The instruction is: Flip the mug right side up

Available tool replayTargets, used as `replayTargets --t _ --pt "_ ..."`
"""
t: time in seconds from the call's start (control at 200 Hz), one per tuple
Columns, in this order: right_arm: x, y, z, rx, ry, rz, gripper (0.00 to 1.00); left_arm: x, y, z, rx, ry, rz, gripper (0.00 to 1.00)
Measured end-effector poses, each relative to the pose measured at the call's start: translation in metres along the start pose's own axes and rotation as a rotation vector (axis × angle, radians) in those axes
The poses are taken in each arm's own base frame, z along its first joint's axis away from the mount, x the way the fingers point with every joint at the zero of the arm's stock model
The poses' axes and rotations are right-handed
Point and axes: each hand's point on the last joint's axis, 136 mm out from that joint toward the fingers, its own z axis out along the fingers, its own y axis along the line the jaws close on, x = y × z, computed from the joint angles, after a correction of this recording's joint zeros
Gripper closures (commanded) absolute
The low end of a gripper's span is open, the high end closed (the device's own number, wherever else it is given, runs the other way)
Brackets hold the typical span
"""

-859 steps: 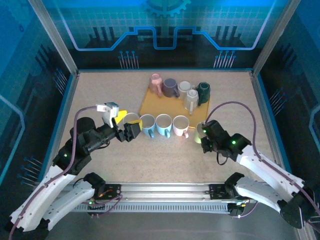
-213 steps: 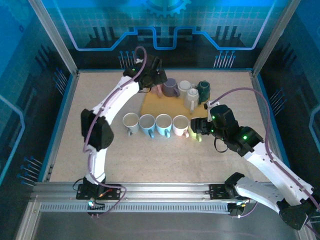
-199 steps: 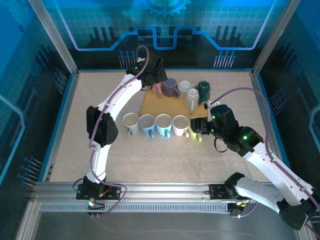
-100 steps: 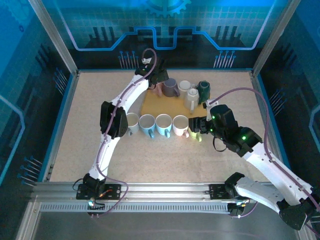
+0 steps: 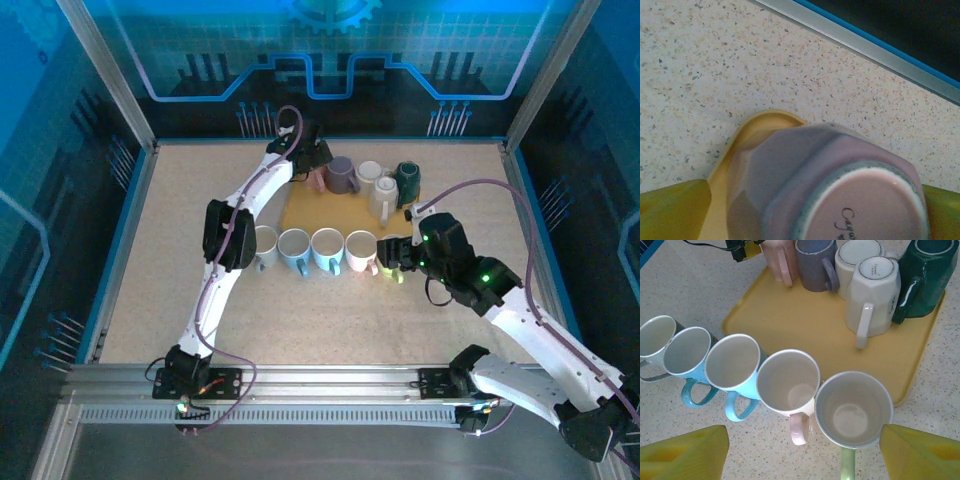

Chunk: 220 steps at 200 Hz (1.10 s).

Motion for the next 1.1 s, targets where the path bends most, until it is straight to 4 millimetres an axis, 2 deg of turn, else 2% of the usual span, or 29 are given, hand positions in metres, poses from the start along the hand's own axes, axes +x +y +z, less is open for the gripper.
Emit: replayTargets --t 0.38,0.565,0.73,0.865,0.945,1.1 --pt "0.001 0.003 0.0 -0.015 0.005 0.004 0.23 -0.003 -0.004 -0.002 0.016 -0.008 -0.001 0.36" --pt "0.002 0.002 0.0 -0.013 0.01 0.01 0.24 -0.002 -0.002 -0.005 0.018 -0.009 0.001 0.41" --pt "0.003 0.002 -0.003 -0.013 0.017 0.013 0.25 0.004 0.004 -0.016 0.011 0.012 0.009 0.42" --pt "-0.003 0.003 -0.009 -0.021 0.0 0.015 0.26 0.004 0.007 -0.033 0.011 0.02 0.016 0.42" --pt "-0.008 0.005 -0.014 -0.029 -0.019 0.018 0.26 -0.003 0.008 -0.048 0.014 0.008 0.023 0.43" --pt "-0.014 0.009 -0.022 -0.056 -0.039 0.021 0.27 -0.026 0.008 -0.098 0.054 -0.046 0.007 0.42"
